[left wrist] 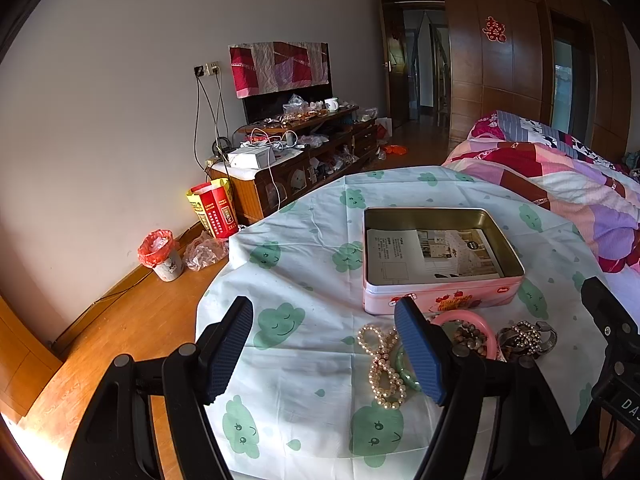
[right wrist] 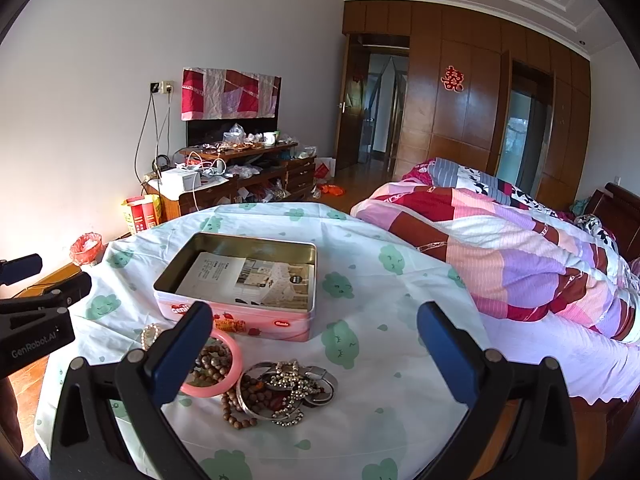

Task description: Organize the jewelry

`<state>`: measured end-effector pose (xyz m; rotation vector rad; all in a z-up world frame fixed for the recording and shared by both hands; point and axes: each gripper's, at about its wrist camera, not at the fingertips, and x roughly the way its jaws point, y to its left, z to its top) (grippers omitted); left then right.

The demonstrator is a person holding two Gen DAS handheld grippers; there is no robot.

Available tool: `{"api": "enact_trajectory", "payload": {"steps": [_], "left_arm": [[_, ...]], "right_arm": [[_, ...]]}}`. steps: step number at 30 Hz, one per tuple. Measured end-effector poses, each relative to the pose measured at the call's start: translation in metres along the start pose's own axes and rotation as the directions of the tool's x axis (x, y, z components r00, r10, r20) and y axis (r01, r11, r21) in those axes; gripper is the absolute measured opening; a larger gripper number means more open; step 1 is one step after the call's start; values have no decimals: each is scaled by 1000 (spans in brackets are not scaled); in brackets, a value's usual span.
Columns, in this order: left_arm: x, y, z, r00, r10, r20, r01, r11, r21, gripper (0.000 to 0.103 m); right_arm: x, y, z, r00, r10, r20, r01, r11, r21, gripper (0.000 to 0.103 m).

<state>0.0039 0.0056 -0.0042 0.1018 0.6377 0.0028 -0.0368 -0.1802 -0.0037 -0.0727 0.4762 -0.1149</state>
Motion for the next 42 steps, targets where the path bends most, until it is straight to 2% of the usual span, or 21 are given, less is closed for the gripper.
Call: {"api": "enact_trajectory", "payload": {"steps": [32, 42], "left_arm": [[13, 4, -5, 1000, 14, -18, -14, 1000, 5, 74], [47, -3, -20, 996, 4, -87, -2, 1000, 20, 73]], "right_arm": [[6, -5, -9, 1000, -5, -23, 5, 1000, -3, 103], [34, -11, -21, 996, -30, -88, 30, 1000, -1, 103]]}}
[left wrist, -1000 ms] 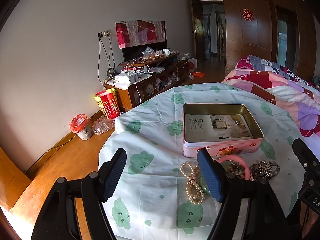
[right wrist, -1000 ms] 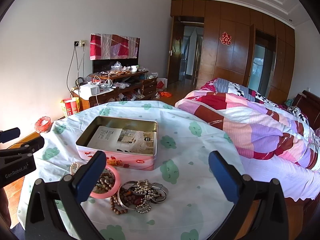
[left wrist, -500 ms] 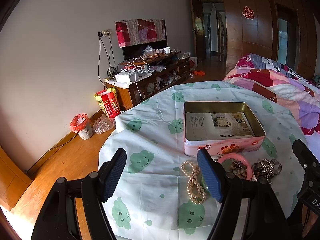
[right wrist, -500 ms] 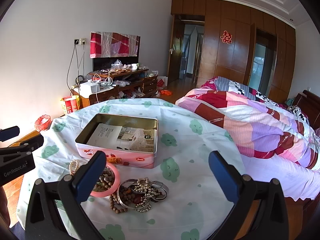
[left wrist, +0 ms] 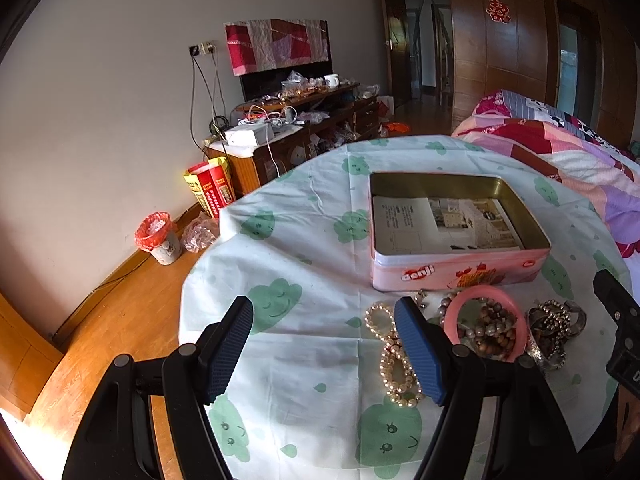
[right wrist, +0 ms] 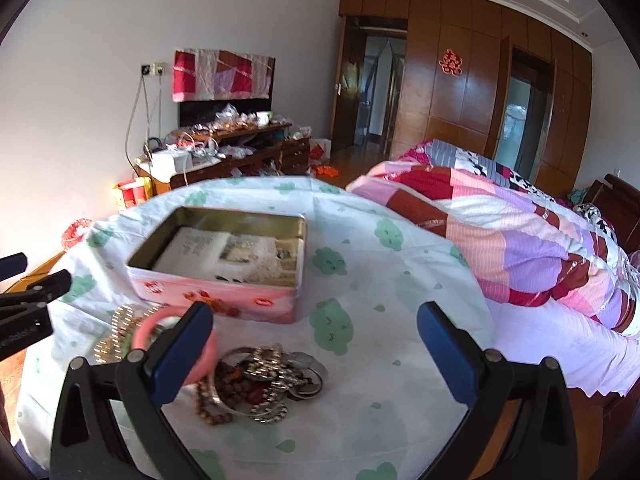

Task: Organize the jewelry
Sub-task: 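Lower the left gripper onto the pink bangle and close on it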

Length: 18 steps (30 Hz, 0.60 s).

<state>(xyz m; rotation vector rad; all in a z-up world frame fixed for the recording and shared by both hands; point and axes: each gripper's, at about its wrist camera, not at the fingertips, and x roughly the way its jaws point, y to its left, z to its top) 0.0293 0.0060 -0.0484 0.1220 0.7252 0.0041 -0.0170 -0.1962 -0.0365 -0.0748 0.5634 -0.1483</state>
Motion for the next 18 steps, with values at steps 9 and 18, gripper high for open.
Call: {"api": "enact_trajectory", "payload": {"steps": [9, 18], "left_arm": [[23, -31, -8, 998, -54, -33, 56, 995, 82, 73], [38, -62, -11, 987, -139, -77, 149, 979, 140, 43]], "right_arm": [[33, -13, -16, 997, -4, -81, 5, 1000, 15, 103], [40, -10, -22, 995, 6, -100, -5, 1000, 7, 103]]}}
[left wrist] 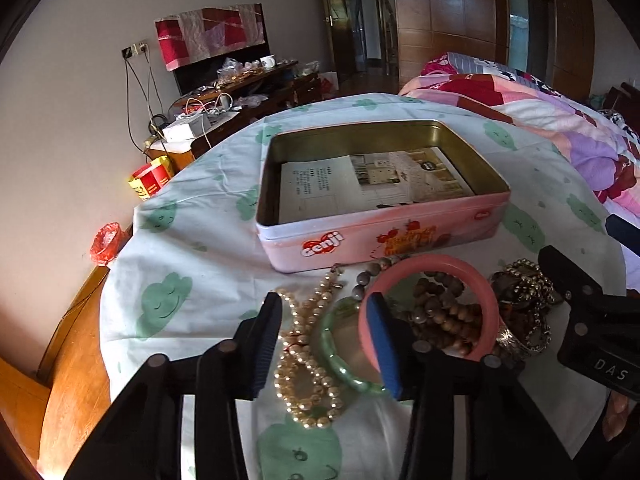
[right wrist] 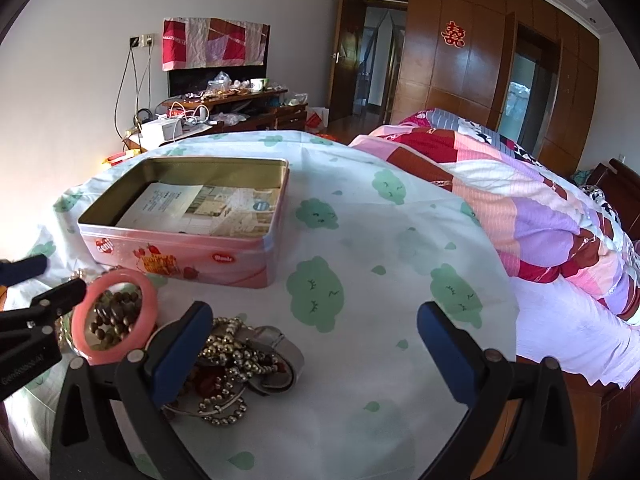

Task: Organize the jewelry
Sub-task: 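Lower the left gripper onto the pink bangle and close on it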

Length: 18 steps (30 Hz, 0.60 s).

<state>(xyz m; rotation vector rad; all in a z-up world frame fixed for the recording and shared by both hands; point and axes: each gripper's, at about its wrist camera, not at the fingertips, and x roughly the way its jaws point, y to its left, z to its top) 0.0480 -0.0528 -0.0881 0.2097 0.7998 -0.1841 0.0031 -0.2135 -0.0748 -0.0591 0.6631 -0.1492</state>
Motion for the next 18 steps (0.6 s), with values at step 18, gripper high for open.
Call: {"api": "enact_trajectory", "payload": {"steps": [18], "left_arm": [[-17, -3, -2, 987, -153, 45, 153, 988, 2, 9]], "right_arm": [[9, 7, -4, 1000, 4, -16, -4, 1000, -17, 103]]}}
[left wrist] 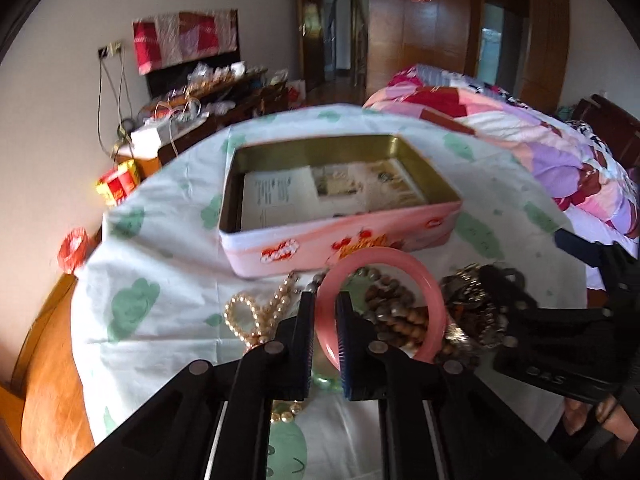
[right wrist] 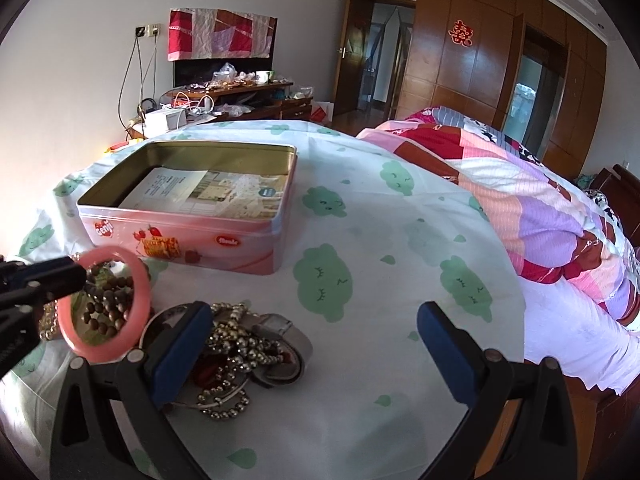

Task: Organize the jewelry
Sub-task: 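Lower the left gripper onto the pink bangle and close on it, then grasp the silver watch with the right gripper while the left gripper holds the pink bangle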

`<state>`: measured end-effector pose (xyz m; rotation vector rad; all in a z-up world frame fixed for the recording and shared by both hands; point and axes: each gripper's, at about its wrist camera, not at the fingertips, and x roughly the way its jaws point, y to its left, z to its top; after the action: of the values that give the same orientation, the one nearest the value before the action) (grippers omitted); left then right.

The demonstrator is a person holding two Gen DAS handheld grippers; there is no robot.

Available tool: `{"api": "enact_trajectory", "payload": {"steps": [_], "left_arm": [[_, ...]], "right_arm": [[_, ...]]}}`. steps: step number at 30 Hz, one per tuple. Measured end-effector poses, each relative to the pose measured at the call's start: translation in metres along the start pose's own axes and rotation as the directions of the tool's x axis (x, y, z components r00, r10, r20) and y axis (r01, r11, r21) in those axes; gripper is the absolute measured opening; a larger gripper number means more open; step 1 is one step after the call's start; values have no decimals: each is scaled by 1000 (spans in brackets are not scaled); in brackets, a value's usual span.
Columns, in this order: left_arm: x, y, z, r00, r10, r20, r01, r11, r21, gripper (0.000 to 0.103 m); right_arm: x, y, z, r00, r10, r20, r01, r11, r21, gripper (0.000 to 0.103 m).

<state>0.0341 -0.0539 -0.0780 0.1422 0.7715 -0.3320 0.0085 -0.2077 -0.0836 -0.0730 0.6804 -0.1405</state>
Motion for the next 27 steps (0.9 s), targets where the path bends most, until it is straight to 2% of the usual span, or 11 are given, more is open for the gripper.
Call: {"api": "enact_trajectory", "payload": {"steps": [6, 11, 16, 19, 22, 23, 25, 26, 27], "left_arm": [[-26, 14, 6, 998, 20, 65, -17, 999, -38, 9], [-39, 32, 8, 991, 80, 105, -73, 995, -68, 9], [-33, 45, 7, 992, 97, 83, -89, 990, -106, 9], [-34, 47, 5, 993, 93, 79, -84, 991, -104, 10], [-33, 45, 2, 993, 91, 76, -83, 991, -101, 10], [-32, 46, 2, 993, 91, 74, -83, 991, -101, 10], [-32, 46, 2, 993, 90, 73, -83, 991, -103, 10], [-33, 46, 2, 993, 90, 74, -82, 991, -104, 10], [-34, 46, 2, 993, 91, 76, -83, 991, -103, 10]], "right_arm": [[0, -4, 1, 1000, -12, 0, 12, 1000, 2, 103], [-1, -11, 1, 1000, 31, -1, -31, 999, 11, 103], [-4, -4, -1, 994, 112, -11, -112, 994, -9, 91], [-5, 6, -3, 991, 131, -11, -132, 990, -51, 85], [0, 12, -6, 986, 165, -39, -167, 984, -66, 68], [4, 13, -7, 979, 194, -56, -197, 978, -67, 58], [2, 14, -8, 981, 189, -49, -193, 978, -79, 45], [0, 15, -8, 982, 186, -41, -189, 978, -89, 34], [-2, 14, -7, 978, 203, -36, -206, 975, -88, 16]]}}
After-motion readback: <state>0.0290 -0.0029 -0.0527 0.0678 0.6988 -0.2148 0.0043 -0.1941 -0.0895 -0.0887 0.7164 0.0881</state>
